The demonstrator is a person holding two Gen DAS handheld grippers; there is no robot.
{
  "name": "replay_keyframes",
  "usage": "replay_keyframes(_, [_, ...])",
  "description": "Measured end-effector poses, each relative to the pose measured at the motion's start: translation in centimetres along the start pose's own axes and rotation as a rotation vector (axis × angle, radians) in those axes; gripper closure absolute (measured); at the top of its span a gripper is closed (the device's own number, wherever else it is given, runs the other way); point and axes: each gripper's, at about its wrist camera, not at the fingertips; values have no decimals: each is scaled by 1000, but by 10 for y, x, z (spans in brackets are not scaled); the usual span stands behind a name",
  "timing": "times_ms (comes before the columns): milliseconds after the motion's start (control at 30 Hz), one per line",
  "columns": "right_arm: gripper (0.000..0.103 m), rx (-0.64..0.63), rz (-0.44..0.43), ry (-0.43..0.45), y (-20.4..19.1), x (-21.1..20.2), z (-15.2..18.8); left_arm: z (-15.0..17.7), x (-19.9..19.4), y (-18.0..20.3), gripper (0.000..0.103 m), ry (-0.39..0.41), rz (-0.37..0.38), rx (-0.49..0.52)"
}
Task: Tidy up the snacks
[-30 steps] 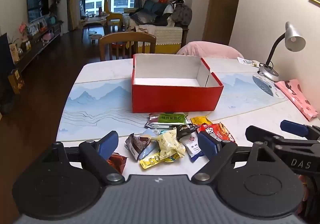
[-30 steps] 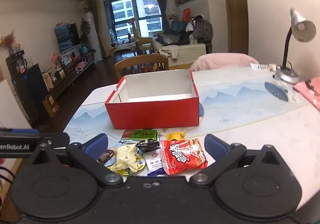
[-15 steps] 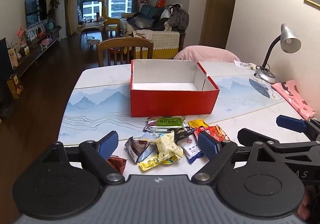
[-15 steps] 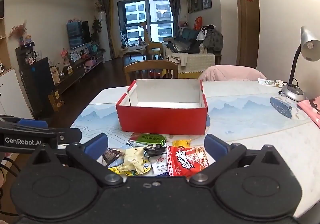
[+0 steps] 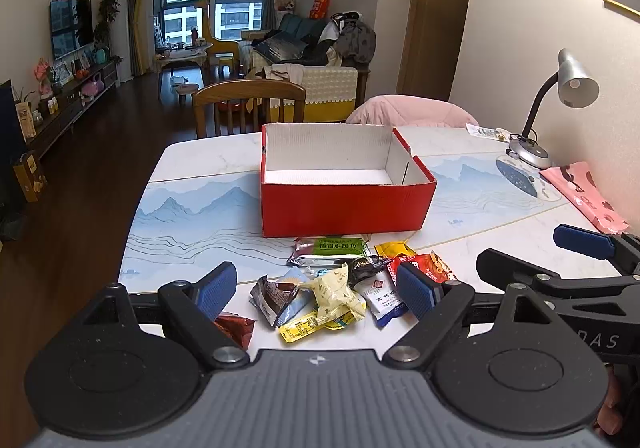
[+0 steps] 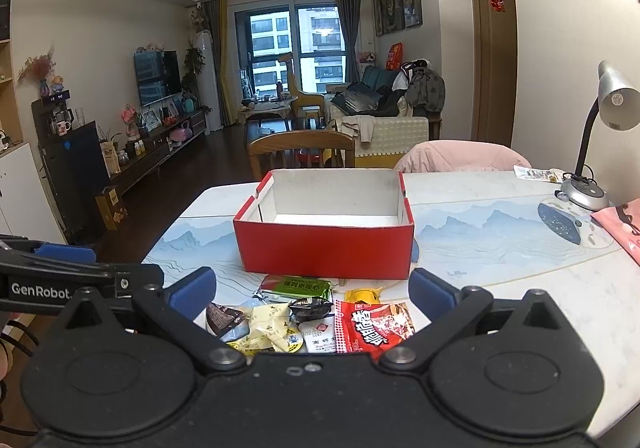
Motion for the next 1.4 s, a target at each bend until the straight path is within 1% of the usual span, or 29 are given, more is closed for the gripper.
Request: replay_keyframes(1400, [0, -2, 16, 3, 1, -1, -1, 2, -1, -3, 16, 5, 9, 3])
Point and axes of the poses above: each gripper's, at about its wrist camera, not at the fingertips, and x roughly the way its jaws point, y to its right, z to its underside, and after that the axes turned 12 degrees about y, right-handed
